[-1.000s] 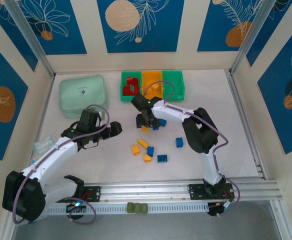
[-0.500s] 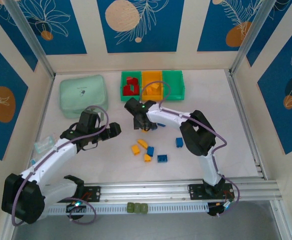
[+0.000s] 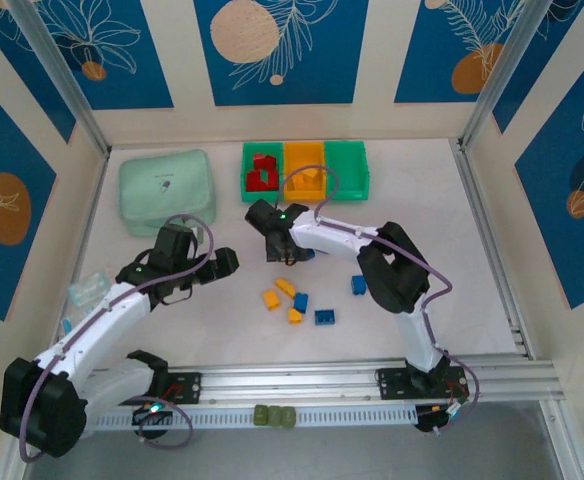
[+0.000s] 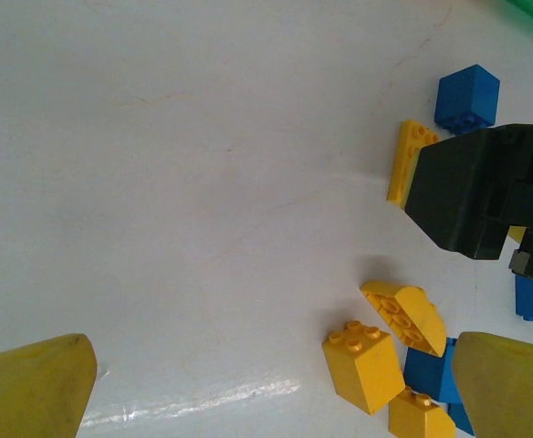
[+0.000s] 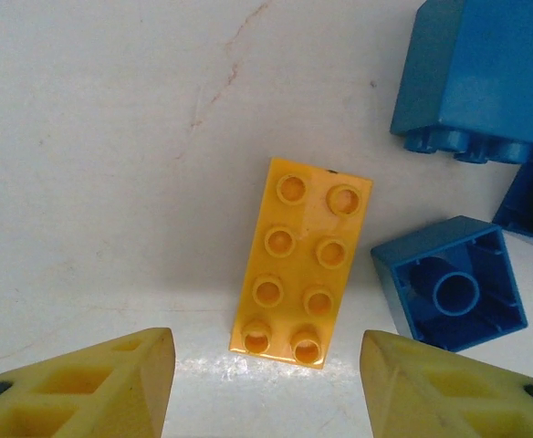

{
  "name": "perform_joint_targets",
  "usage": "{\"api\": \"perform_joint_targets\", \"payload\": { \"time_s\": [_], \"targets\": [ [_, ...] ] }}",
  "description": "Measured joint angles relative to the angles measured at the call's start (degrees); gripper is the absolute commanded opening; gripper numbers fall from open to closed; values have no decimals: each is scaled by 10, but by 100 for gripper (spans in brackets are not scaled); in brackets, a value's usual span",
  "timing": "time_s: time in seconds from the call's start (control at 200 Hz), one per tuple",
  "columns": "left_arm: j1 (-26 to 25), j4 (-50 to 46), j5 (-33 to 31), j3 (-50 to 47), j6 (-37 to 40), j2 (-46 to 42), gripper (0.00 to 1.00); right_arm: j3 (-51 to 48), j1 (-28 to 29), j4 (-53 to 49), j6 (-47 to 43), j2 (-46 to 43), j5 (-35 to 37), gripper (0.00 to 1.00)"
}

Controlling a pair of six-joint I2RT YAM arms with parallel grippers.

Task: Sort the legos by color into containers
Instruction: Pick up the lego from the center of the table, then place the lego in the container.

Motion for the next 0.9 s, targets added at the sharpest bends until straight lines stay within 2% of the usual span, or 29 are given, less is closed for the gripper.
{"api": "perform_joint_targets", "payload": {
  "time_s": [0.245, 0.46, 0.7, 0.9],
  "targets": [
    [0, -2, -3, 0, 0, 0, 99, 2, -2, 0, 0, 33, 1, 52],
    [0, -3, -3, 0, 0, 0, 99, 17, -3, 1, -5, 44, 1, 36],
    [0, -12, -3, 0, 0, -5, 99, 19, -3, 10, -29, 39, -2, 34],
    [0, -14, 4, 5, 1, 5, 99, 19, -18, 35, -66, -19, -8, 34]
  ]
}}
